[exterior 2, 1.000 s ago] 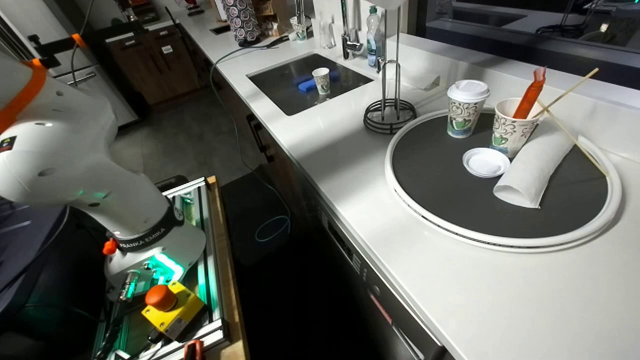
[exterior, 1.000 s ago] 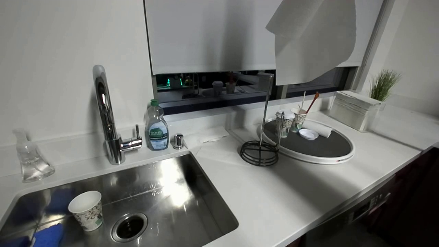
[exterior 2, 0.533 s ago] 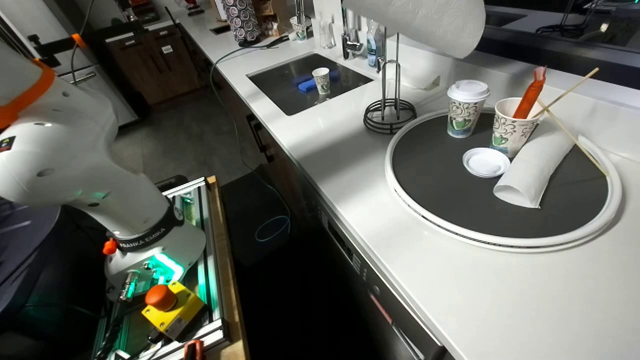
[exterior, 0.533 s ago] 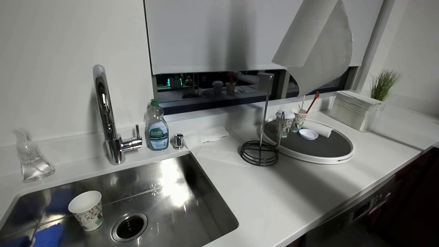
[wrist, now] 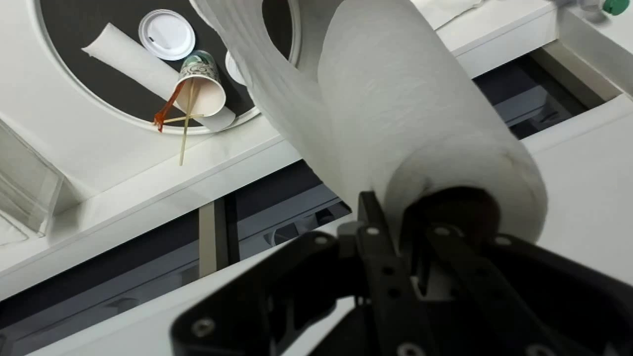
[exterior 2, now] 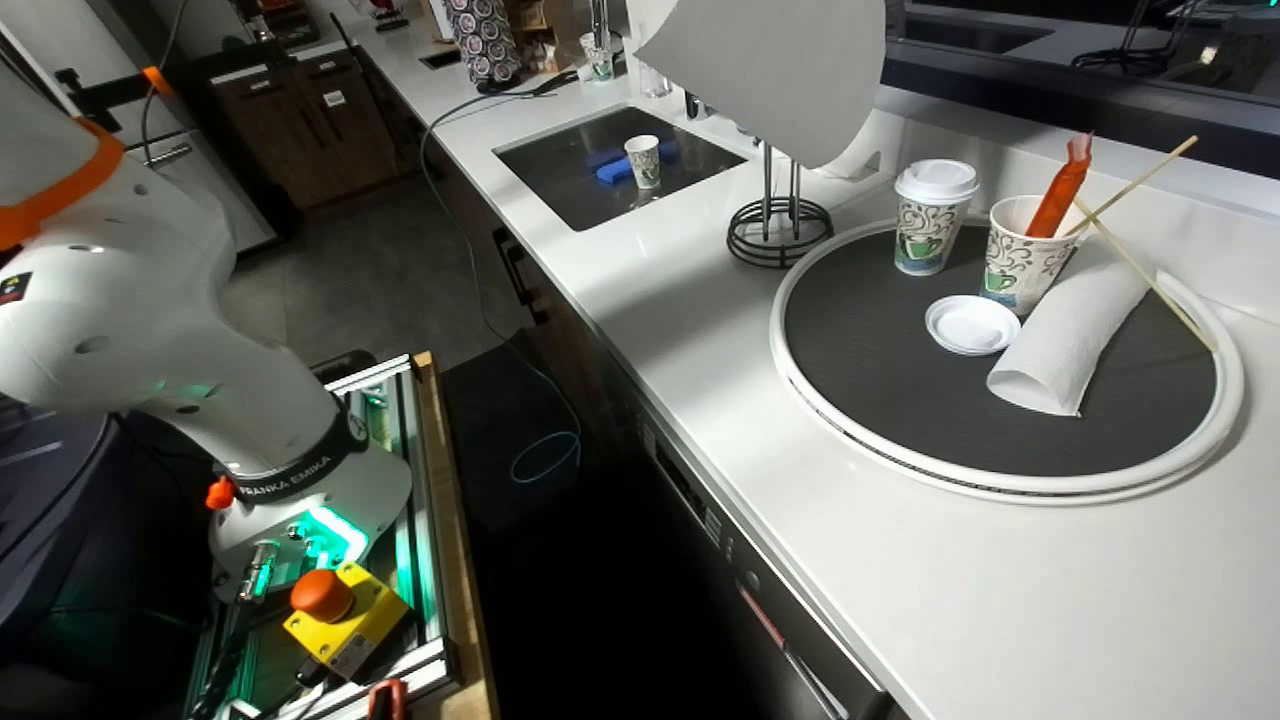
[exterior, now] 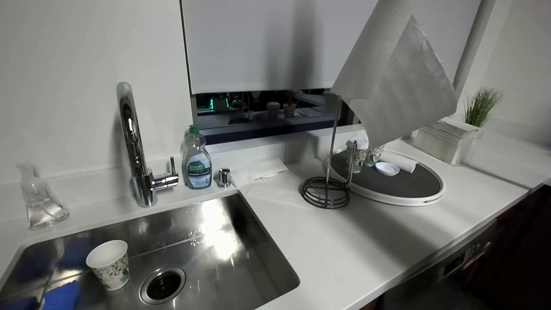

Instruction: Put the paper towel on the counter

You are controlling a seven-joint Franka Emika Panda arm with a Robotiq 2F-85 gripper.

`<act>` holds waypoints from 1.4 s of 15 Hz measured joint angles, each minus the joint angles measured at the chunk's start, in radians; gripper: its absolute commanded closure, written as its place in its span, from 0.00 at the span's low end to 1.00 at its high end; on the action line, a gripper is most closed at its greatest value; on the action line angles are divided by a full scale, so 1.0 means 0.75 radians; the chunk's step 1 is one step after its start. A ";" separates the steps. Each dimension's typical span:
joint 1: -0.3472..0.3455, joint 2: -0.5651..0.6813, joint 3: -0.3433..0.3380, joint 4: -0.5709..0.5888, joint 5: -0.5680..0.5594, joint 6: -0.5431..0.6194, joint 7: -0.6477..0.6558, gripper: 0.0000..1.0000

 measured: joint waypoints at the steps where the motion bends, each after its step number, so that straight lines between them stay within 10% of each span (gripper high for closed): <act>1: 0.001 0.004 -0.001 0.002 0.020 0.000 0.002 0.97; 21: 0.012 0.183 0.018 0.211 0.023 -0.140 0.096 0.97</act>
